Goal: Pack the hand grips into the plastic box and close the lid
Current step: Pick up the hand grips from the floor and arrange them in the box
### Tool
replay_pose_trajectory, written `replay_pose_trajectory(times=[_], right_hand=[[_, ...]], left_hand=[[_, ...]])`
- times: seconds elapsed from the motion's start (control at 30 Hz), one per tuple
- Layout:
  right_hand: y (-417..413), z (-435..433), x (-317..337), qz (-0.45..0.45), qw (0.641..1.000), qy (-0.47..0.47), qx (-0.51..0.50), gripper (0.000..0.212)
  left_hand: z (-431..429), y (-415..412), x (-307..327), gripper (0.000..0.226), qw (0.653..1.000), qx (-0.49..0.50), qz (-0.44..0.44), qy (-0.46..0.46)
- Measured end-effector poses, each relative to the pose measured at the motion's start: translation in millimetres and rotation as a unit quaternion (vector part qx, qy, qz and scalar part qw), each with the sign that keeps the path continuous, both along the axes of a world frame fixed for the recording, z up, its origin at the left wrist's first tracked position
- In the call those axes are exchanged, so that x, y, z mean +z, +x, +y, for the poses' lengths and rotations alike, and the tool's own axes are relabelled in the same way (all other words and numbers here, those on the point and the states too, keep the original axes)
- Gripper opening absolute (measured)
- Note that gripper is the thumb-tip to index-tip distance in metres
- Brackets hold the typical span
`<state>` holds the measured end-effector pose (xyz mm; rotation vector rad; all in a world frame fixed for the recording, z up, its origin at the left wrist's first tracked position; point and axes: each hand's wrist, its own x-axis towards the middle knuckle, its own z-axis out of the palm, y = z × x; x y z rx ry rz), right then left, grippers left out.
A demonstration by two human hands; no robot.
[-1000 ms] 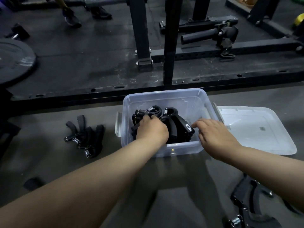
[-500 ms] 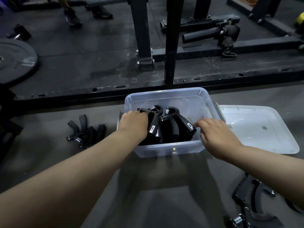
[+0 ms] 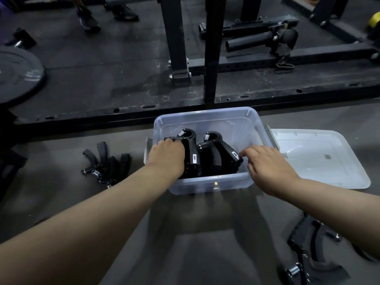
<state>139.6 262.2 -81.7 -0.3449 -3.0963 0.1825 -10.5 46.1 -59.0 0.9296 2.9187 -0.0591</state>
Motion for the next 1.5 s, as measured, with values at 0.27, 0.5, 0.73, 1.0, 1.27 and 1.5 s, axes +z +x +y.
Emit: replay_pose_trajectory(times=[0.27, 0.5, 0.73, 1.0, 1.27, 1.5], right_hand=[[-1, 1, -1, -0.004, 1.0, 0.0, 0.002, 0.032], [-1, 0, -1, -0.005, 1.0, -0.006, -0.002, 0.033], [0, 1, -2, 0.003, 1.0, -0.003, -0.004, 0.032], [17, 4, -9, 0.09, 0.99, -0.102, -0.027, 0.053], [94, 36, -19, 0.098, 0.967, -0.227, -0.063, 0.047], [162, 59, -60, -0.379, 0.893, -0.136, -0.2, 0.056]], left_hand=[[5, 12, -4, 0.032, 0.999, 0.025, -0.02, 0.039], [7, 15, -15, 0.039, 0.999, -0.01, 0.026, 0.037], [50, 46, -22, 0.057, 0.977, -0.136, -0.003, 0.162], [98, 73, -26, 0.076, 0.965, -0.221, -0.032, 0.135], [132, 96, -28, 0.055, 0.94, -0.305, -0.048, 0.142], [136, 105, -35, 0.054, 0.944, -0.297, -0.028, 0.143]])
